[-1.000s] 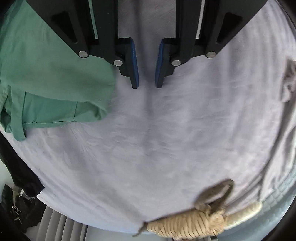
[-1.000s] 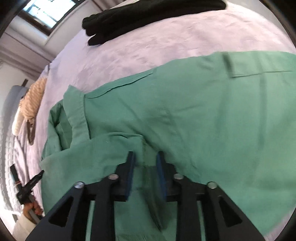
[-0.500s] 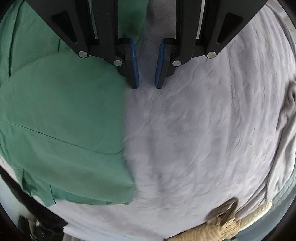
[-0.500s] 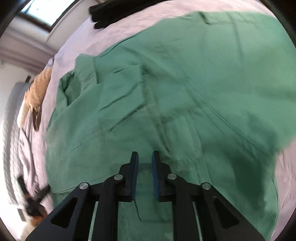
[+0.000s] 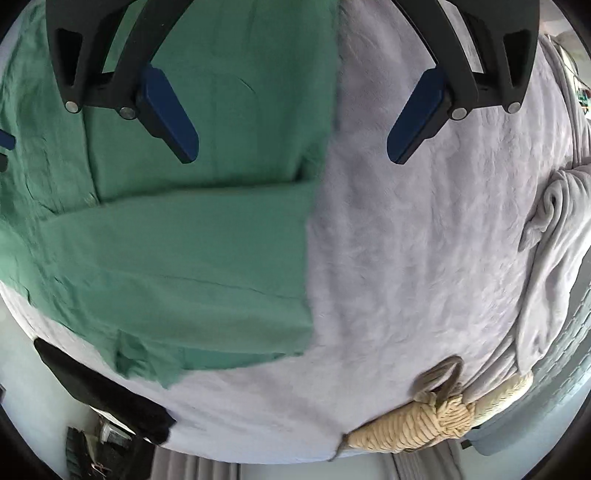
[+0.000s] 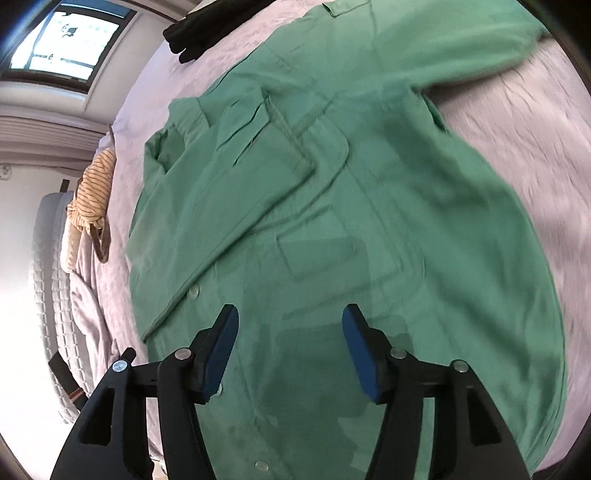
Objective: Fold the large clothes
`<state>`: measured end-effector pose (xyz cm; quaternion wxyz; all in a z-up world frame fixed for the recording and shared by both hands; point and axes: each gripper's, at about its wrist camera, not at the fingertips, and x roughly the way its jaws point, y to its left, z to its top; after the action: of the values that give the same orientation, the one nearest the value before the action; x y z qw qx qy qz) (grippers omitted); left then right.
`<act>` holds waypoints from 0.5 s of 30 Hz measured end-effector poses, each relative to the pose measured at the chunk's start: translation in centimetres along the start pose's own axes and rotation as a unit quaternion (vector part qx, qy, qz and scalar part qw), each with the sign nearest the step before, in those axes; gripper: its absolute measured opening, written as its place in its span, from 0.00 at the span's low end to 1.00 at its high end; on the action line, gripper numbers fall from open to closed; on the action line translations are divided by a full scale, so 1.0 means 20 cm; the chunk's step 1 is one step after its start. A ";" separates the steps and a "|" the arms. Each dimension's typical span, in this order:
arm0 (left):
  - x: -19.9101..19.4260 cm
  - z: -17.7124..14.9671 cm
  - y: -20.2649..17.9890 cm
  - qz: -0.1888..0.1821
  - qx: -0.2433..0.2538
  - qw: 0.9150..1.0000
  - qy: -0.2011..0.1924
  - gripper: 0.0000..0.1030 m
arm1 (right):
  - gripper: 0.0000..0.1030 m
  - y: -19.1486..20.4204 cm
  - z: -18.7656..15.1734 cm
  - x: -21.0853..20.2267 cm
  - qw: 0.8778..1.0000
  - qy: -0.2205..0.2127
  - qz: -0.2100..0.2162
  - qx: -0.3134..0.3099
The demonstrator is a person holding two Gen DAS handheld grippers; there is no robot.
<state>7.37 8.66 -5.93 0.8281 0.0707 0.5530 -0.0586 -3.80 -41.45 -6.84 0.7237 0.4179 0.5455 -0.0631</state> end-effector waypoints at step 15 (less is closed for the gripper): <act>-0.14 -0.06 -0.43 -0.023 0.088 0.995 0.043 0.99 | 0.89 -0.08 -0.16 -0.13 0.996 -0.017 0.073 0.050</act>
<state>3.66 0.41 -4.34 0.7928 0.1329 0.5820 -0.1231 -8.08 -41.21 -5.60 0.7138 0.4910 0.4973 -0.0447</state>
